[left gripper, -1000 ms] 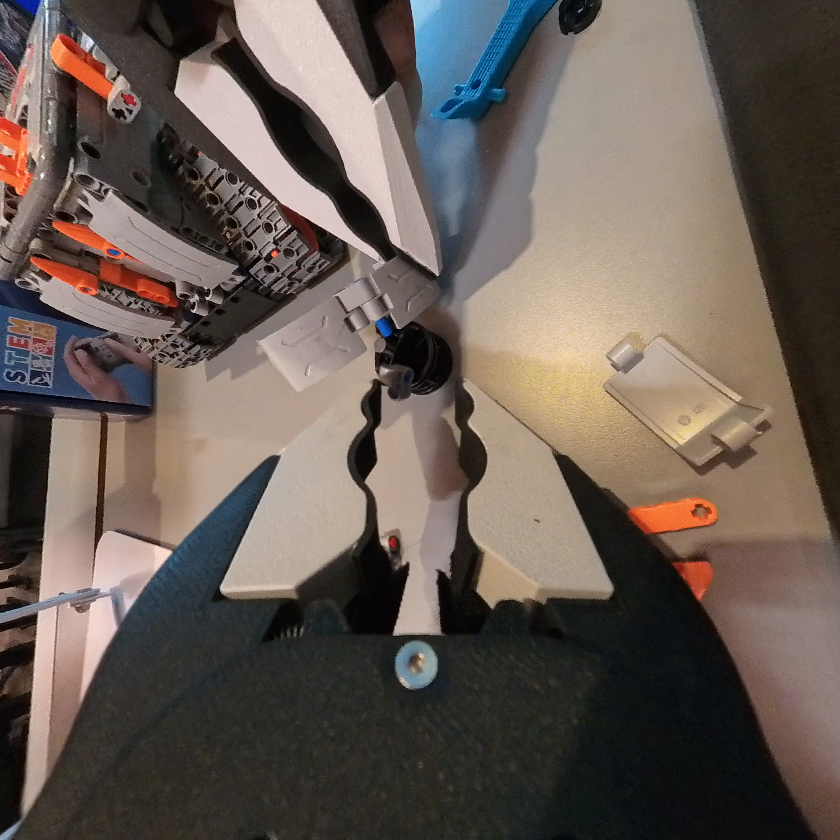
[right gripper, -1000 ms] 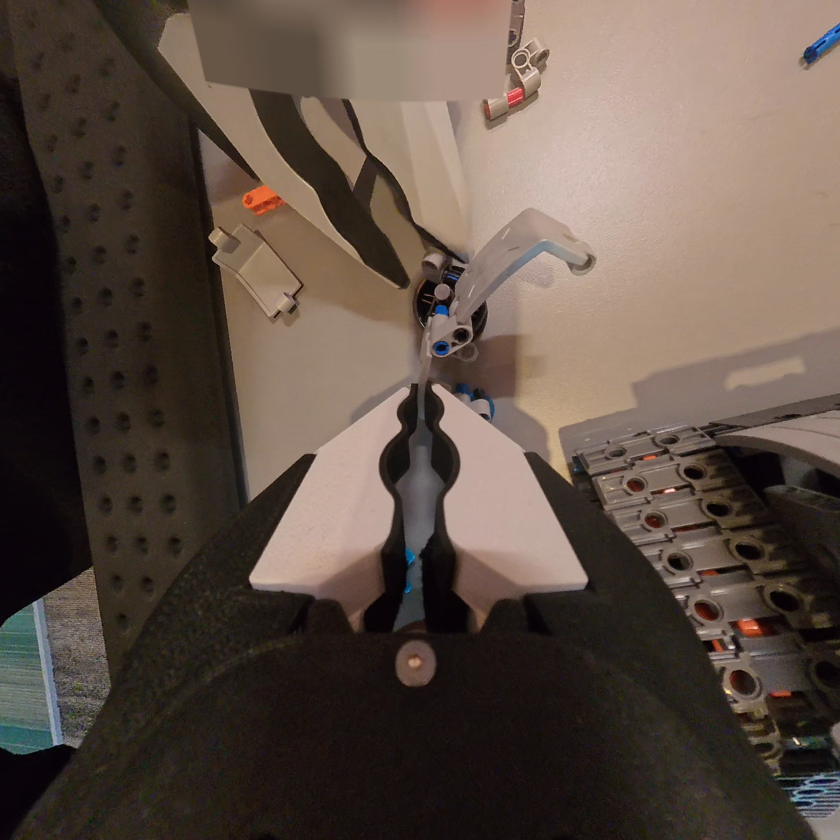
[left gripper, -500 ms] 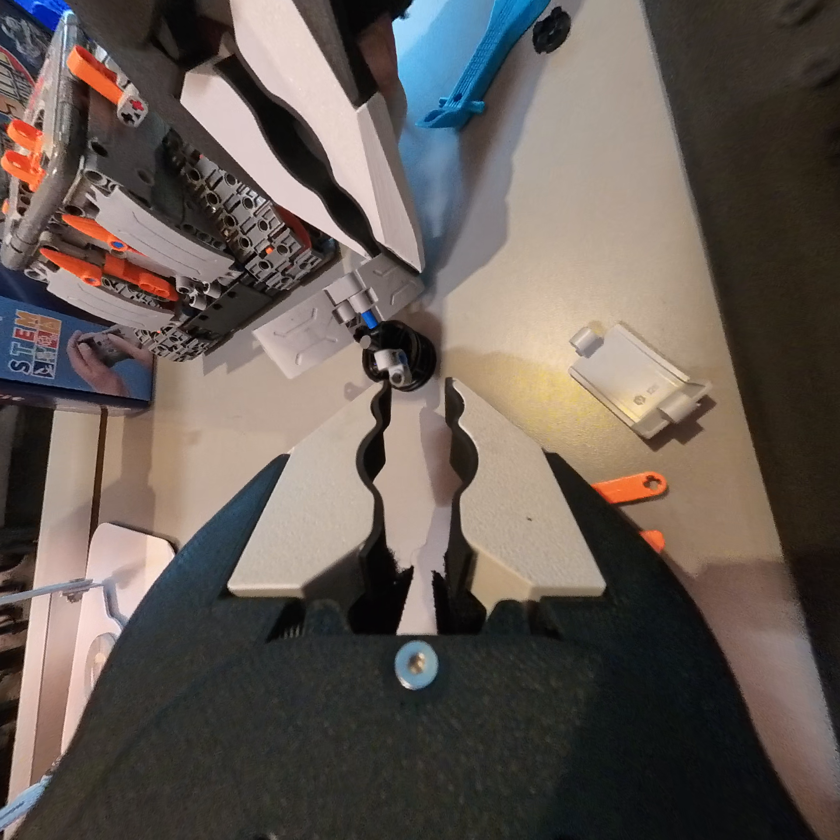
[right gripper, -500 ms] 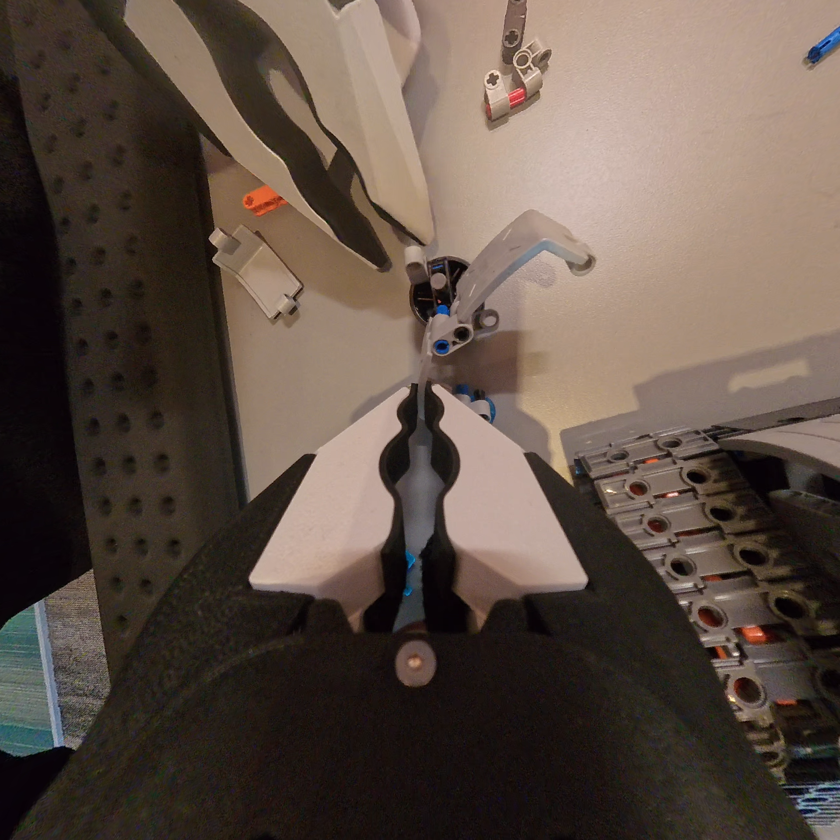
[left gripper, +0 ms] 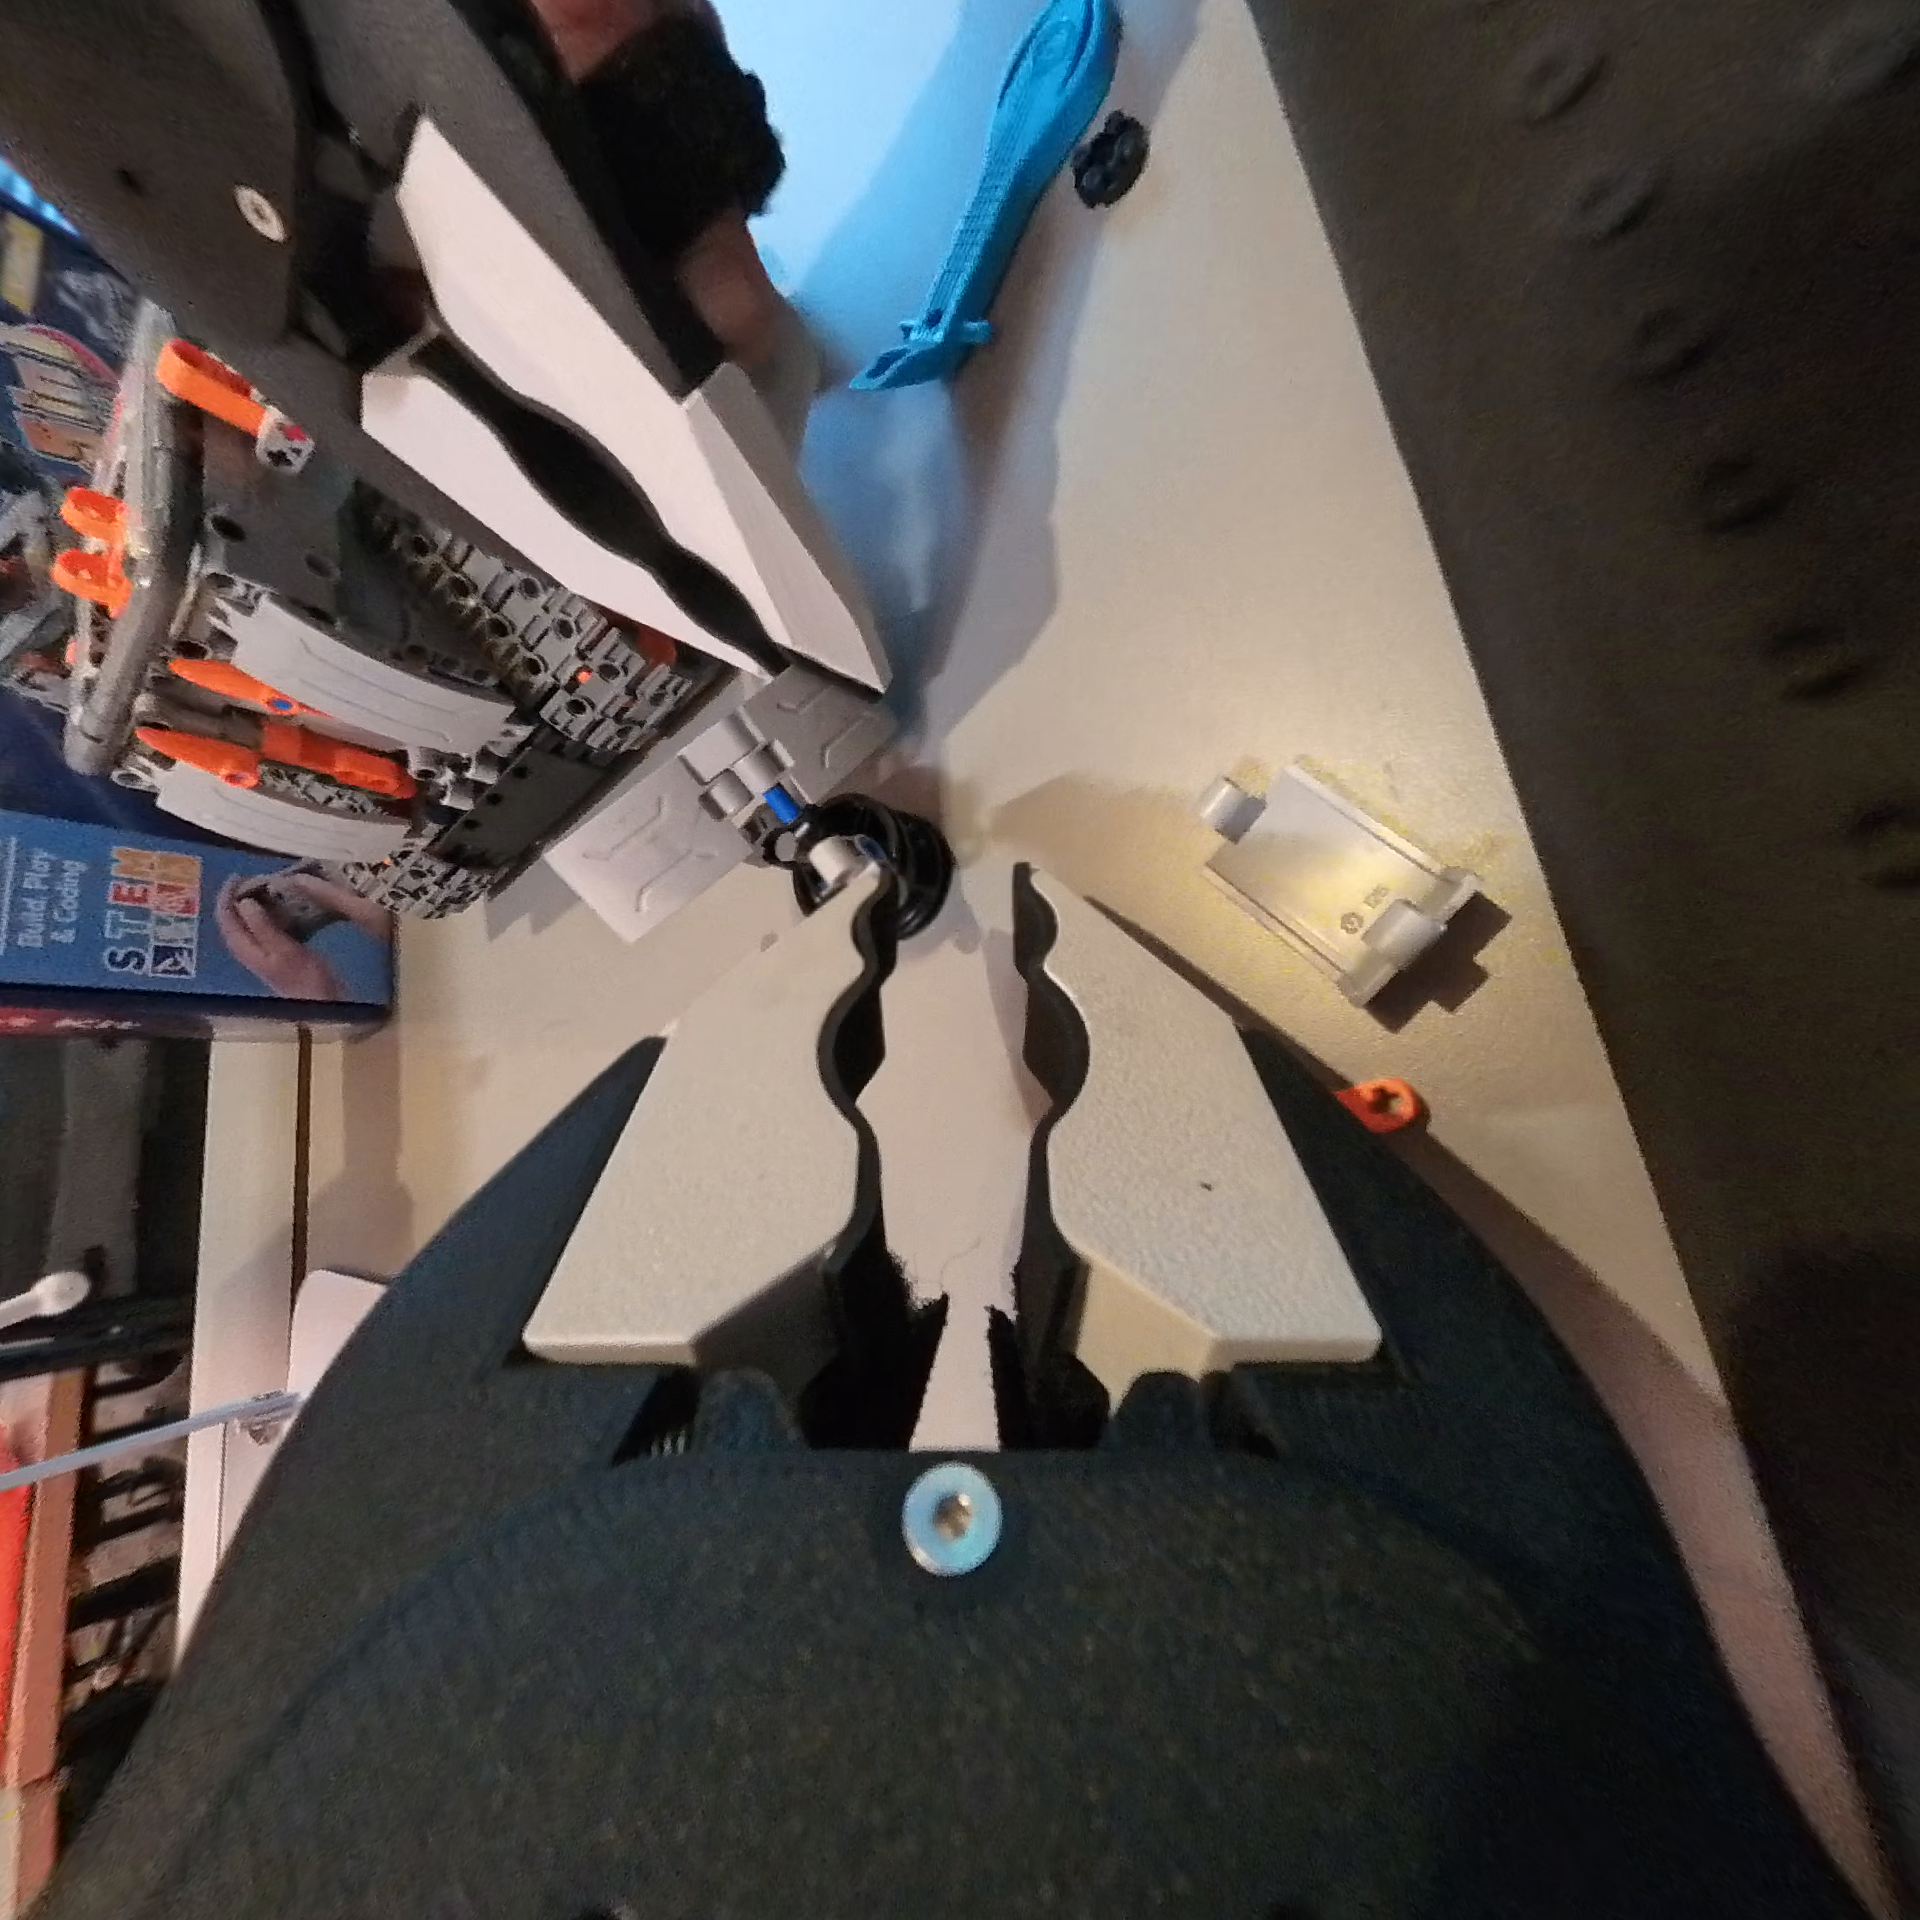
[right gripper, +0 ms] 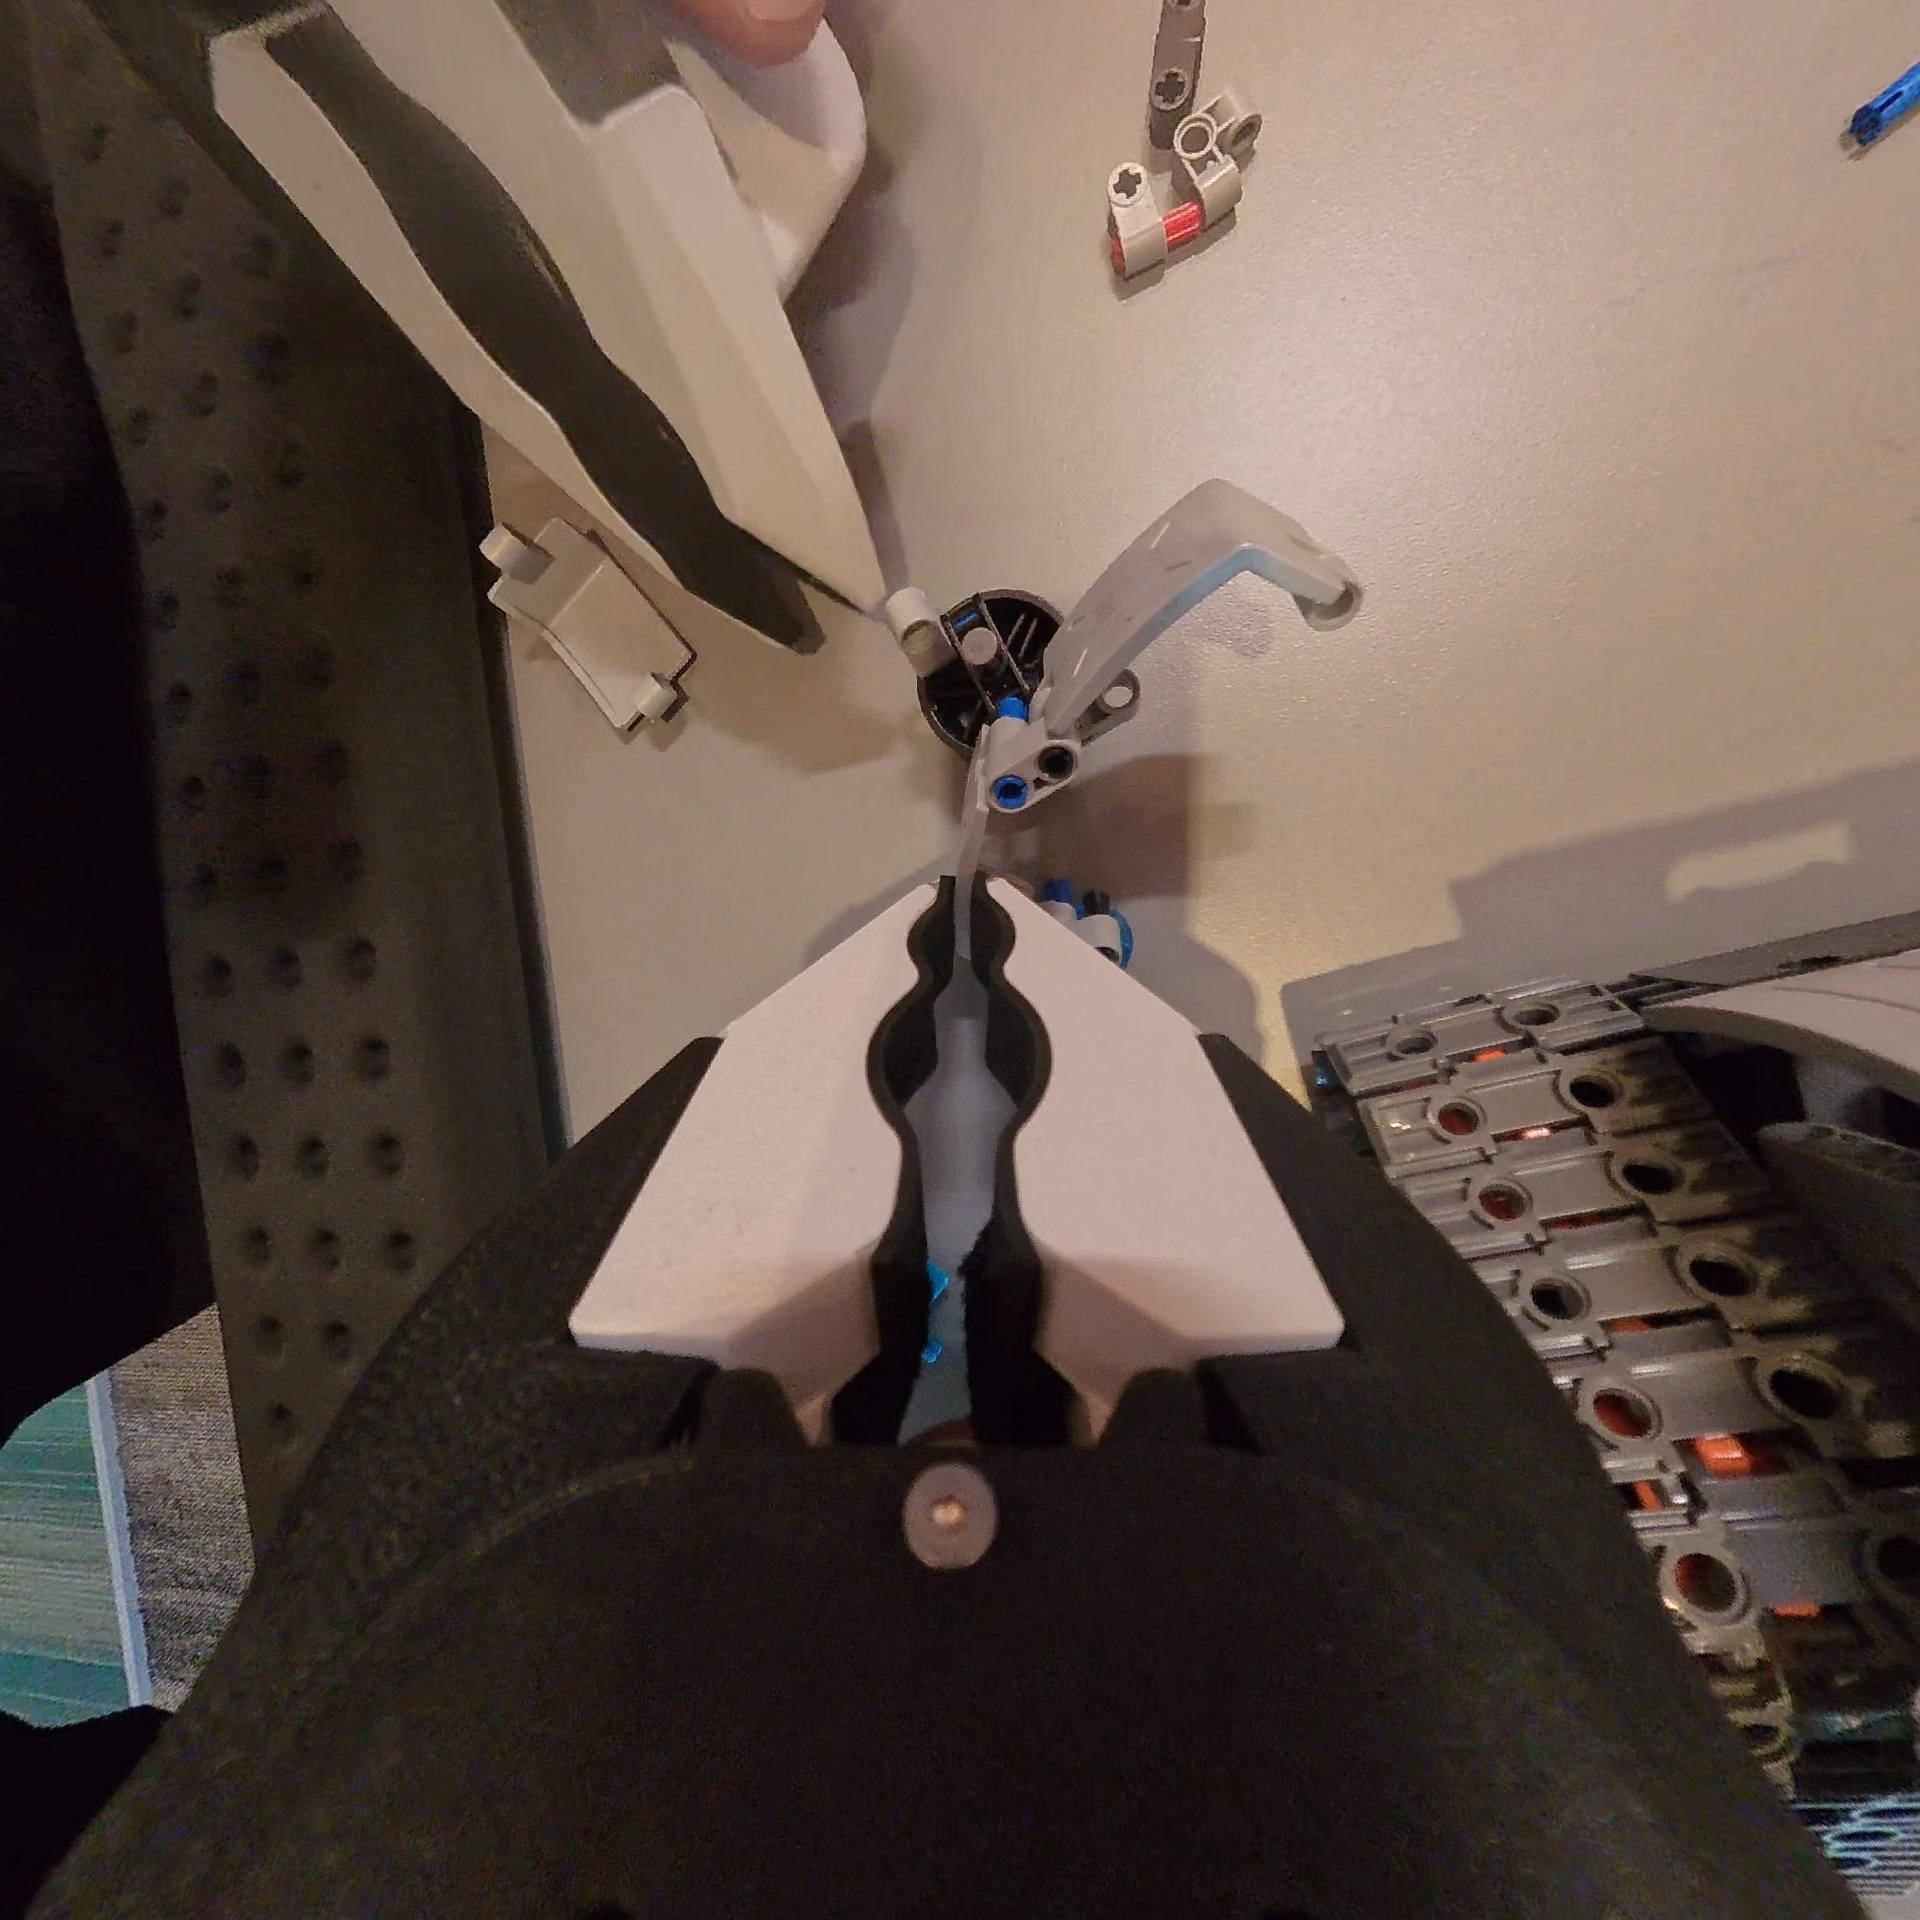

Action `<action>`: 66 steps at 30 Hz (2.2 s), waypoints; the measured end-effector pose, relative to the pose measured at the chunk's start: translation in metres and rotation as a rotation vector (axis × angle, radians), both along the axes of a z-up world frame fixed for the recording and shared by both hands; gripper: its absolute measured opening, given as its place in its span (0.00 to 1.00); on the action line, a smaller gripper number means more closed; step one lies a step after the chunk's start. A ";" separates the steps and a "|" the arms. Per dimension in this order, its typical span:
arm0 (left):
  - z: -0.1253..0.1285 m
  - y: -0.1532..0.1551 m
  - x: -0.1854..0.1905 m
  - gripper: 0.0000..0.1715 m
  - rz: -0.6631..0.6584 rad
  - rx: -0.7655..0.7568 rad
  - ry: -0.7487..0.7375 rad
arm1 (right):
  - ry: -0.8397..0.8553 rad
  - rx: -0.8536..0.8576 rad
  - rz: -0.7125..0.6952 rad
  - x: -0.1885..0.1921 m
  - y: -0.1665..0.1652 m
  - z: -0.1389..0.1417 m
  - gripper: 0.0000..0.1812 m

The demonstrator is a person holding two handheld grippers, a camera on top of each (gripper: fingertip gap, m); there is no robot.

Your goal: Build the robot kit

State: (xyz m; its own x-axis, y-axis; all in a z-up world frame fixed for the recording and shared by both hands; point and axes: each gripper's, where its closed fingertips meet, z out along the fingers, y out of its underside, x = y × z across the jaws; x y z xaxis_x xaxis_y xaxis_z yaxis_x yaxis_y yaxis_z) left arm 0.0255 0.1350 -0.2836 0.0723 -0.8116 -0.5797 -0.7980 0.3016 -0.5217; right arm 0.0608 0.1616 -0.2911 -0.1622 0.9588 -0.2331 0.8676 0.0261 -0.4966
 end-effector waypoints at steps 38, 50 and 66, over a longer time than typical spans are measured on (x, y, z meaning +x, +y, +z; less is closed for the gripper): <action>-0.003 0.006 -0.001 0.14 0.024 -0.007 -0.058 | 0.001 -0.005 -0.007 0.000 0.002 0.000 0.00; 0.011 0.024 -0.017 0.18 0.122 0.058 -0.016 | 0.006 -0.007 -0.012 0.000 0.002 0.000 0.00; 0.017 0.040 -0.012 0.21 0.223 -0.114 -0.149 | 0.091 0.051 -0.061 0.004 0.018 0.023 0.00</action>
